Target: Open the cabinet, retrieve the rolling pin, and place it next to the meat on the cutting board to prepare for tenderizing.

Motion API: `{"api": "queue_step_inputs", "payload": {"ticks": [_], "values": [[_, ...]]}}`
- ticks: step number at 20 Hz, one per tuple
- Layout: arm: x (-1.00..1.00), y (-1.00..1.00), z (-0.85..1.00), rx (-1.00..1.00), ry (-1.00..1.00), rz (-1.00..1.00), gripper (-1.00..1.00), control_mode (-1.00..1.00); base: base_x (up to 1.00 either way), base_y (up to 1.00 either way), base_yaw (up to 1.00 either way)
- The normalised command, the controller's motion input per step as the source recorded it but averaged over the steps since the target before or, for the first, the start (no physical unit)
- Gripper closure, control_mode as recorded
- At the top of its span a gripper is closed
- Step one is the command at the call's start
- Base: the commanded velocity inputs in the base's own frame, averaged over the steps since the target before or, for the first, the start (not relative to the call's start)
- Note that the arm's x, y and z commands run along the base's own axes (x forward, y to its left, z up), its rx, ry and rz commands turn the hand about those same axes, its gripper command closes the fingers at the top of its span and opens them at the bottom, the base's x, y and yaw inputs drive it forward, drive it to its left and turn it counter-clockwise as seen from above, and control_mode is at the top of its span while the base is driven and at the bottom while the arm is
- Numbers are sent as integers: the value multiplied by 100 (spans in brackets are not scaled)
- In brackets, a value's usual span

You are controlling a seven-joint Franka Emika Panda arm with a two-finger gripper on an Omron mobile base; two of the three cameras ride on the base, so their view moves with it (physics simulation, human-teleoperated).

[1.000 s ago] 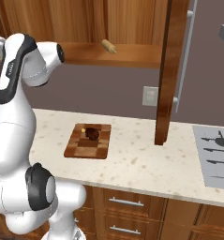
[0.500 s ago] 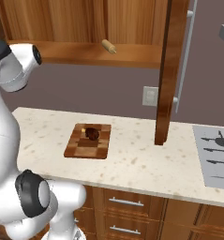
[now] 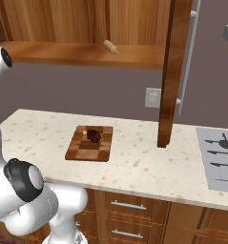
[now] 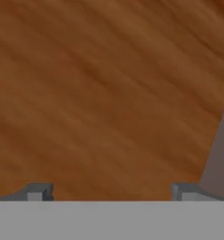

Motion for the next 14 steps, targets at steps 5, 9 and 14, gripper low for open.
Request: {"api": "queue_step_inputs", "payload": {"ticks": [5, 9, 14], "values": [[-3, 100, -19, -5, 6, 4, -100, -100, 0, 0, 0], [-1, 79, -15, -4, 2, 2, -100, -100, 0, 0, 0], [-1, -2, -8, -9, -11, -1, -100, -100, 0, 0, 0]]}}
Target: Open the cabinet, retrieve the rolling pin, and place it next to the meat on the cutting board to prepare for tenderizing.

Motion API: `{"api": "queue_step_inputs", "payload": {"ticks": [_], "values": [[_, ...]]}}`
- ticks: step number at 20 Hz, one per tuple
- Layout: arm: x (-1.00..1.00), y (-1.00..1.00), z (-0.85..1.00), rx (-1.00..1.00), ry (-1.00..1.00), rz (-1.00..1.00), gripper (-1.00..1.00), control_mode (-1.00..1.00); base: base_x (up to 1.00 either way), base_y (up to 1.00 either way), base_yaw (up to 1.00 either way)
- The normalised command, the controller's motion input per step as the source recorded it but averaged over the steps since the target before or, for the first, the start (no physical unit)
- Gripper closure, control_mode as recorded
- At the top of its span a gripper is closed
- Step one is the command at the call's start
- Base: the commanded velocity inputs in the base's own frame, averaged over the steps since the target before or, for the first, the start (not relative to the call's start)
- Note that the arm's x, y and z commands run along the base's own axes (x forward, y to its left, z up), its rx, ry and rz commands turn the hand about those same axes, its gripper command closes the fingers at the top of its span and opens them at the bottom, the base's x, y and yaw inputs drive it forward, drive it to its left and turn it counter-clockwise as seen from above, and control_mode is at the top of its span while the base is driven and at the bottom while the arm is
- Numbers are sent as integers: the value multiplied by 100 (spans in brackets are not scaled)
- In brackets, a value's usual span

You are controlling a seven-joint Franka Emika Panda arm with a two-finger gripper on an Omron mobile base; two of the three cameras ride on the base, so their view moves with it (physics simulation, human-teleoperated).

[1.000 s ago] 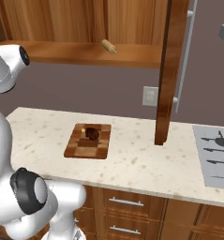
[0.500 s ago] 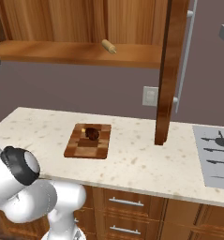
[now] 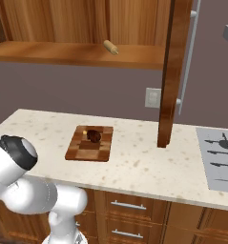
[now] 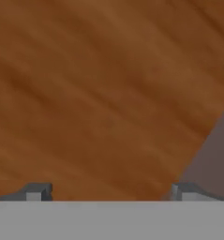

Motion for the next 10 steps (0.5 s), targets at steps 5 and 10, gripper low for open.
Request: {"api": "queue_step_inputs", "payload": {"ticks": [5, 10], "values": [[0, -59, 0, -10, -24, -5, -100, -100, 0, 0, 0], [0, -80, 0, -8, -24, -7, -100, -100, 0, 0, 0]]}}
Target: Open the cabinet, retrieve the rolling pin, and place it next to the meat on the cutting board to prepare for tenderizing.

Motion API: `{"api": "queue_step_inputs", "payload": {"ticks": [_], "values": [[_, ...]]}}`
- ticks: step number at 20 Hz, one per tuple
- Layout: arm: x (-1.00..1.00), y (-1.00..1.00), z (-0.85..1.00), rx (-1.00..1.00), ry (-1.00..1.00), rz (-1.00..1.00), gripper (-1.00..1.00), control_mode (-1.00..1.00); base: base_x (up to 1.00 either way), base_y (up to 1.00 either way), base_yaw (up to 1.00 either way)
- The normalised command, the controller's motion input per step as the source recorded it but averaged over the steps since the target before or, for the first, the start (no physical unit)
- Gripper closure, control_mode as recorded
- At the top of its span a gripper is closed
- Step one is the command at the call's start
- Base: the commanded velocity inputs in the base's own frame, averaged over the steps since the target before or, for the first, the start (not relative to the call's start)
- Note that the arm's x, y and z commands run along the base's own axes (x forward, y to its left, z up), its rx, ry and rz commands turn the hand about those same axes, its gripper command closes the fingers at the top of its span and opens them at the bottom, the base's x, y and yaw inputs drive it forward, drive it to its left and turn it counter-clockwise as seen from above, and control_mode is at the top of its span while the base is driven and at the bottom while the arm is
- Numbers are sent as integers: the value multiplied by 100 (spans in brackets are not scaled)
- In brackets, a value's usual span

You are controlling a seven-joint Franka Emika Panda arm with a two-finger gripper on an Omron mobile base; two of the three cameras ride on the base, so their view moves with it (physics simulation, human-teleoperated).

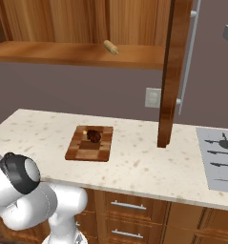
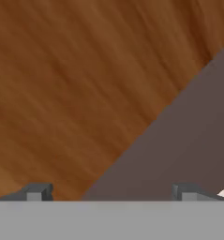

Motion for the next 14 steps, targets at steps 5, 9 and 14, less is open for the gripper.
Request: {"api": "queue_step_inputs", "payload": {"ticks": [5, 9, 14], "values": [[0, -91, 0, -10, -18, -10, -100, -100, 0, 0, 0], [0, -94, 6, -13, -15, -14, -100, -100, 0, 0, 0], [0, -84, 19, -15, -20, -11, -100, -100, 0, 0, 0]]}}
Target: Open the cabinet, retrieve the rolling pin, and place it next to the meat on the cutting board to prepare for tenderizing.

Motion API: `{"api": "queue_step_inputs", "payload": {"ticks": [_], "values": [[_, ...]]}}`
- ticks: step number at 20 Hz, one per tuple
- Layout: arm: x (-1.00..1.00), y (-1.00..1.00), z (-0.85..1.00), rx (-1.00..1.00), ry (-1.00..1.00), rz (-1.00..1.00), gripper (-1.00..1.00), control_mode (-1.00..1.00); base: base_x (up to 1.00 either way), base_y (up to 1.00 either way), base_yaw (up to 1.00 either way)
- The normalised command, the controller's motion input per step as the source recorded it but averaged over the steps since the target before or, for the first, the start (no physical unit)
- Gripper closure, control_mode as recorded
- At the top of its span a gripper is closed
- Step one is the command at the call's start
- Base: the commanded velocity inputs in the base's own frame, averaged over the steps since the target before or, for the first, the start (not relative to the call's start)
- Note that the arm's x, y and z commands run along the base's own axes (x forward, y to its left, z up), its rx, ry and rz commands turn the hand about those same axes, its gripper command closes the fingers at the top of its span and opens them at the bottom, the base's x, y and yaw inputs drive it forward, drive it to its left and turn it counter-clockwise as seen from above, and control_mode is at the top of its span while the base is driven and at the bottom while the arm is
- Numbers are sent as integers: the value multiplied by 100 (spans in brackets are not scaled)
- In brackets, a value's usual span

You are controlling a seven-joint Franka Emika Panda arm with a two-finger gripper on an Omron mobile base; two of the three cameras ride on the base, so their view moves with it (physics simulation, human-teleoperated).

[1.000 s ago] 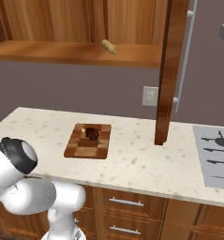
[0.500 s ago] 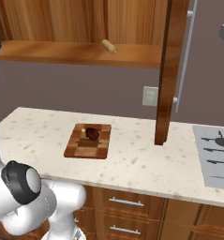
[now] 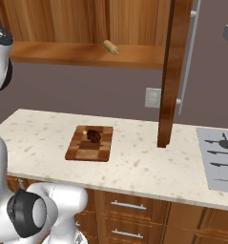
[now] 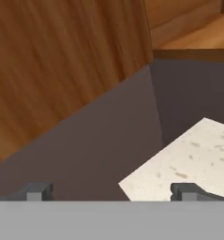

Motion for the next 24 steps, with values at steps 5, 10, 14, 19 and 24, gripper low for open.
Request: {"api": "queue_step_inputs", "payload": {"ticks": [5, 10, 14, 19, 24], "values": [[0, -78, 27, -13, -21, -9, -100, -100, 0, 0, 0], [6, -79, 32, -10, -12, -8, -100, -100, 0, 0, 0], [14, -78, 33, -7, -10, -7, -100, -100, 0, 0, 0], [12, -65, 23, -5, -13, -5, -100, -100, 0, 0, 0], [11, -66, 14, -1, -17, -5, -100, -100, 0, 0, 0]]}}
